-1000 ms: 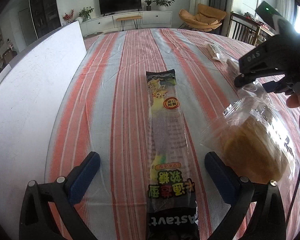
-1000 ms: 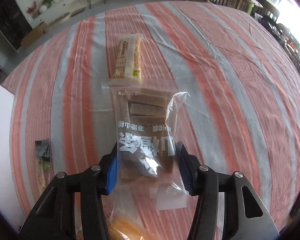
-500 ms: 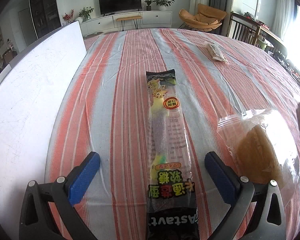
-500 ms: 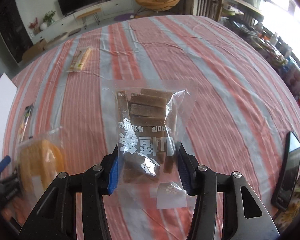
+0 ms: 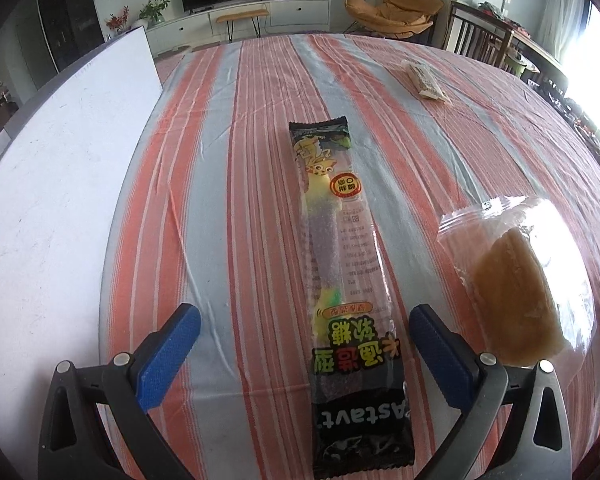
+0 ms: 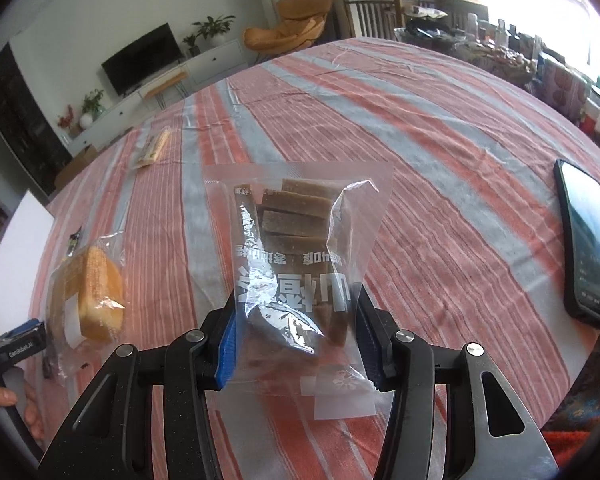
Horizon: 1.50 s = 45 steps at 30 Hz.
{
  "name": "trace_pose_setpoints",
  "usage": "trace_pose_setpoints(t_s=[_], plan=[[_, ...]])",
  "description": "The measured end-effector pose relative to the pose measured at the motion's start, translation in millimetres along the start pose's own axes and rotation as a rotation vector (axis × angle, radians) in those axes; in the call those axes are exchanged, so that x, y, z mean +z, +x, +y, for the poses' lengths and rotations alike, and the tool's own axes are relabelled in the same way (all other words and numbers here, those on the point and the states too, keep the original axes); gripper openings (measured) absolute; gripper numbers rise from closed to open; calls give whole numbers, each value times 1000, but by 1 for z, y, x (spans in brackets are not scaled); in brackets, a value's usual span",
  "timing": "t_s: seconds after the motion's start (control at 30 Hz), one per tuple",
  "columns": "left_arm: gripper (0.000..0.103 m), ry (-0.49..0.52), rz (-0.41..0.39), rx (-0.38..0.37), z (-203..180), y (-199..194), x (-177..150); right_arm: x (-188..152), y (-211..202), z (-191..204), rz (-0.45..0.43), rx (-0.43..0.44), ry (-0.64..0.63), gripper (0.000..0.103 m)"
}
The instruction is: Organize snacks
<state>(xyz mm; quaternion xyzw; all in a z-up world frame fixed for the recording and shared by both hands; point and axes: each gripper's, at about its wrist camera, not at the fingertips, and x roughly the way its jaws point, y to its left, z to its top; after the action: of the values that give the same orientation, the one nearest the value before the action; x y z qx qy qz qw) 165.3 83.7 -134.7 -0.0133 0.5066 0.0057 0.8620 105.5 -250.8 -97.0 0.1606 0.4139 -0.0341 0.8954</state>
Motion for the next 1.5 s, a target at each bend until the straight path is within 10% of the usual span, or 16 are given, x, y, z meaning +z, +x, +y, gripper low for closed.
trace_pose_setpoints(t_s=[0.3,0.4,0.53,1.13,1.5], plan=[[90,2,22,1,7,-4,-1,-1,2,7,-12,0,-17,52],[37,12,-1,-2,6,-14,-1,-2,2,7,-15,9,-14,52],[18,-35,1,-35,13,-23,-4,-2,0,4,-24,22,-2,52],[18,-100,-204,-254,23,-147,-36,-4,-14,13,-96,90,-46,52],[18,-192,-385,-236,92,-235,-48,-18,-33,79,-58,211,-168,52]])
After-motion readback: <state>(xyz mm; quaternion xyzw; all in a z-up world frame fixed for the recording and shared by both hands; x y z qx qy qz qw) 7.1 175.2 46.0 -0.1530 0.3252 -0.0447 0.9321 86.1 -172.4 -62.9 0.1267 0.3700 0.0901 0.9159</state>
